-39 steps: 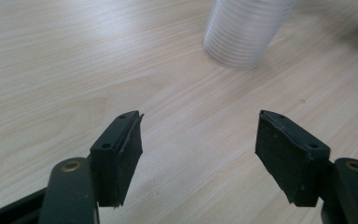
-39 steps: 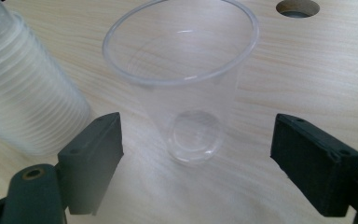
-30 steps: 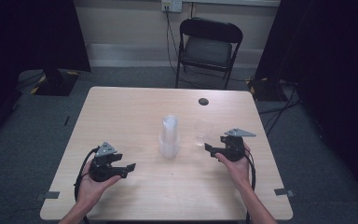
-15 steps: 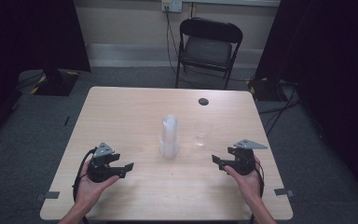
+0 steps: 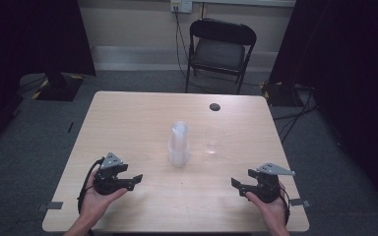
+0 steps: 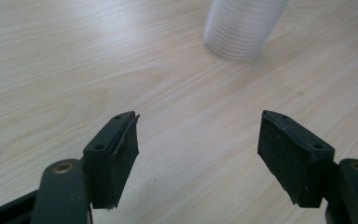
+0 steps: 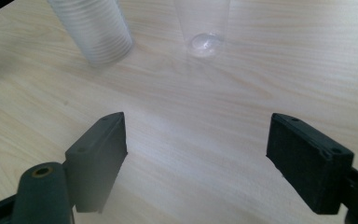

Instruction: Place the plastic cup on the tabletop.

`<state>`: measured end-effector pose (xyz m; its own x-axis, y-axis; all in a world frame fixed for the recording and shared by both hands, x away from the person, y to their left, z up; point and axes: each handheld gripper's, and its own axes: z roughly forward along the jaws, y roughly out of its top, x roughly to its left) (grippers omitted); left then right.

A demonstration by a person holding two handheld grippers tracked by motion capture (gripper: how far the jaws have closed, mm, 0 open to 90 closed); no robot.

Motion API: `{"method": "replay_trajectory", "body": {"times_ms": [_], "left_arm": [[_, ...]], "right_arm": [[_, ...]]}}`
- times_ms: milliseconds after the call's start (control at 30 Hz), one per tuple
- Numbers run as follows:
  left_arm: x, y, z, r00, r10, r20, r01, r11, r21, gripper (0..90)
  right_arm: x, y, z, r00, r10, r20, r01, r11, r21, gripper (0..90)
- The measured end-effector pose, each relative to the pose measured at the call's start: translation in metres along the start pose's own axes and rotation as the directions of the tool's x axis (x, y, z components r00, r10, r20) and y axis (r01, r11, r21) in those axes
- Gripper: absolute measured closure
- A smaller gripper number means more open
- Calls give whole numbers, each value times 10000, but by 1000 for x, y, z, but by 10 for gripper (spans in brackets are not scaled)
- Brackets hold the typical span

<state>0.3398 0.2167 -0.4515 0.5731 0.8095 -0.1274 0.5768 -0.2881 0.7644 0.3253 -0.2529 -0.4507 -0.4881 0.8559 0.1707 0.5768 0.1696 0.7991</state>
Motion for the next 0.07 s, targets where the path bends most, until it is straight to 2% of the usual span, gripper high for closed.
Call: {"method": "replay_trajectory", "body": {"times_ms": [67], "left_arm": [[3,-2,6,9997,-255,50,254,9995,201,311]], "right_arm": [[-2,-4,-2,9999,142,84,-142,9999,12,195]]}}
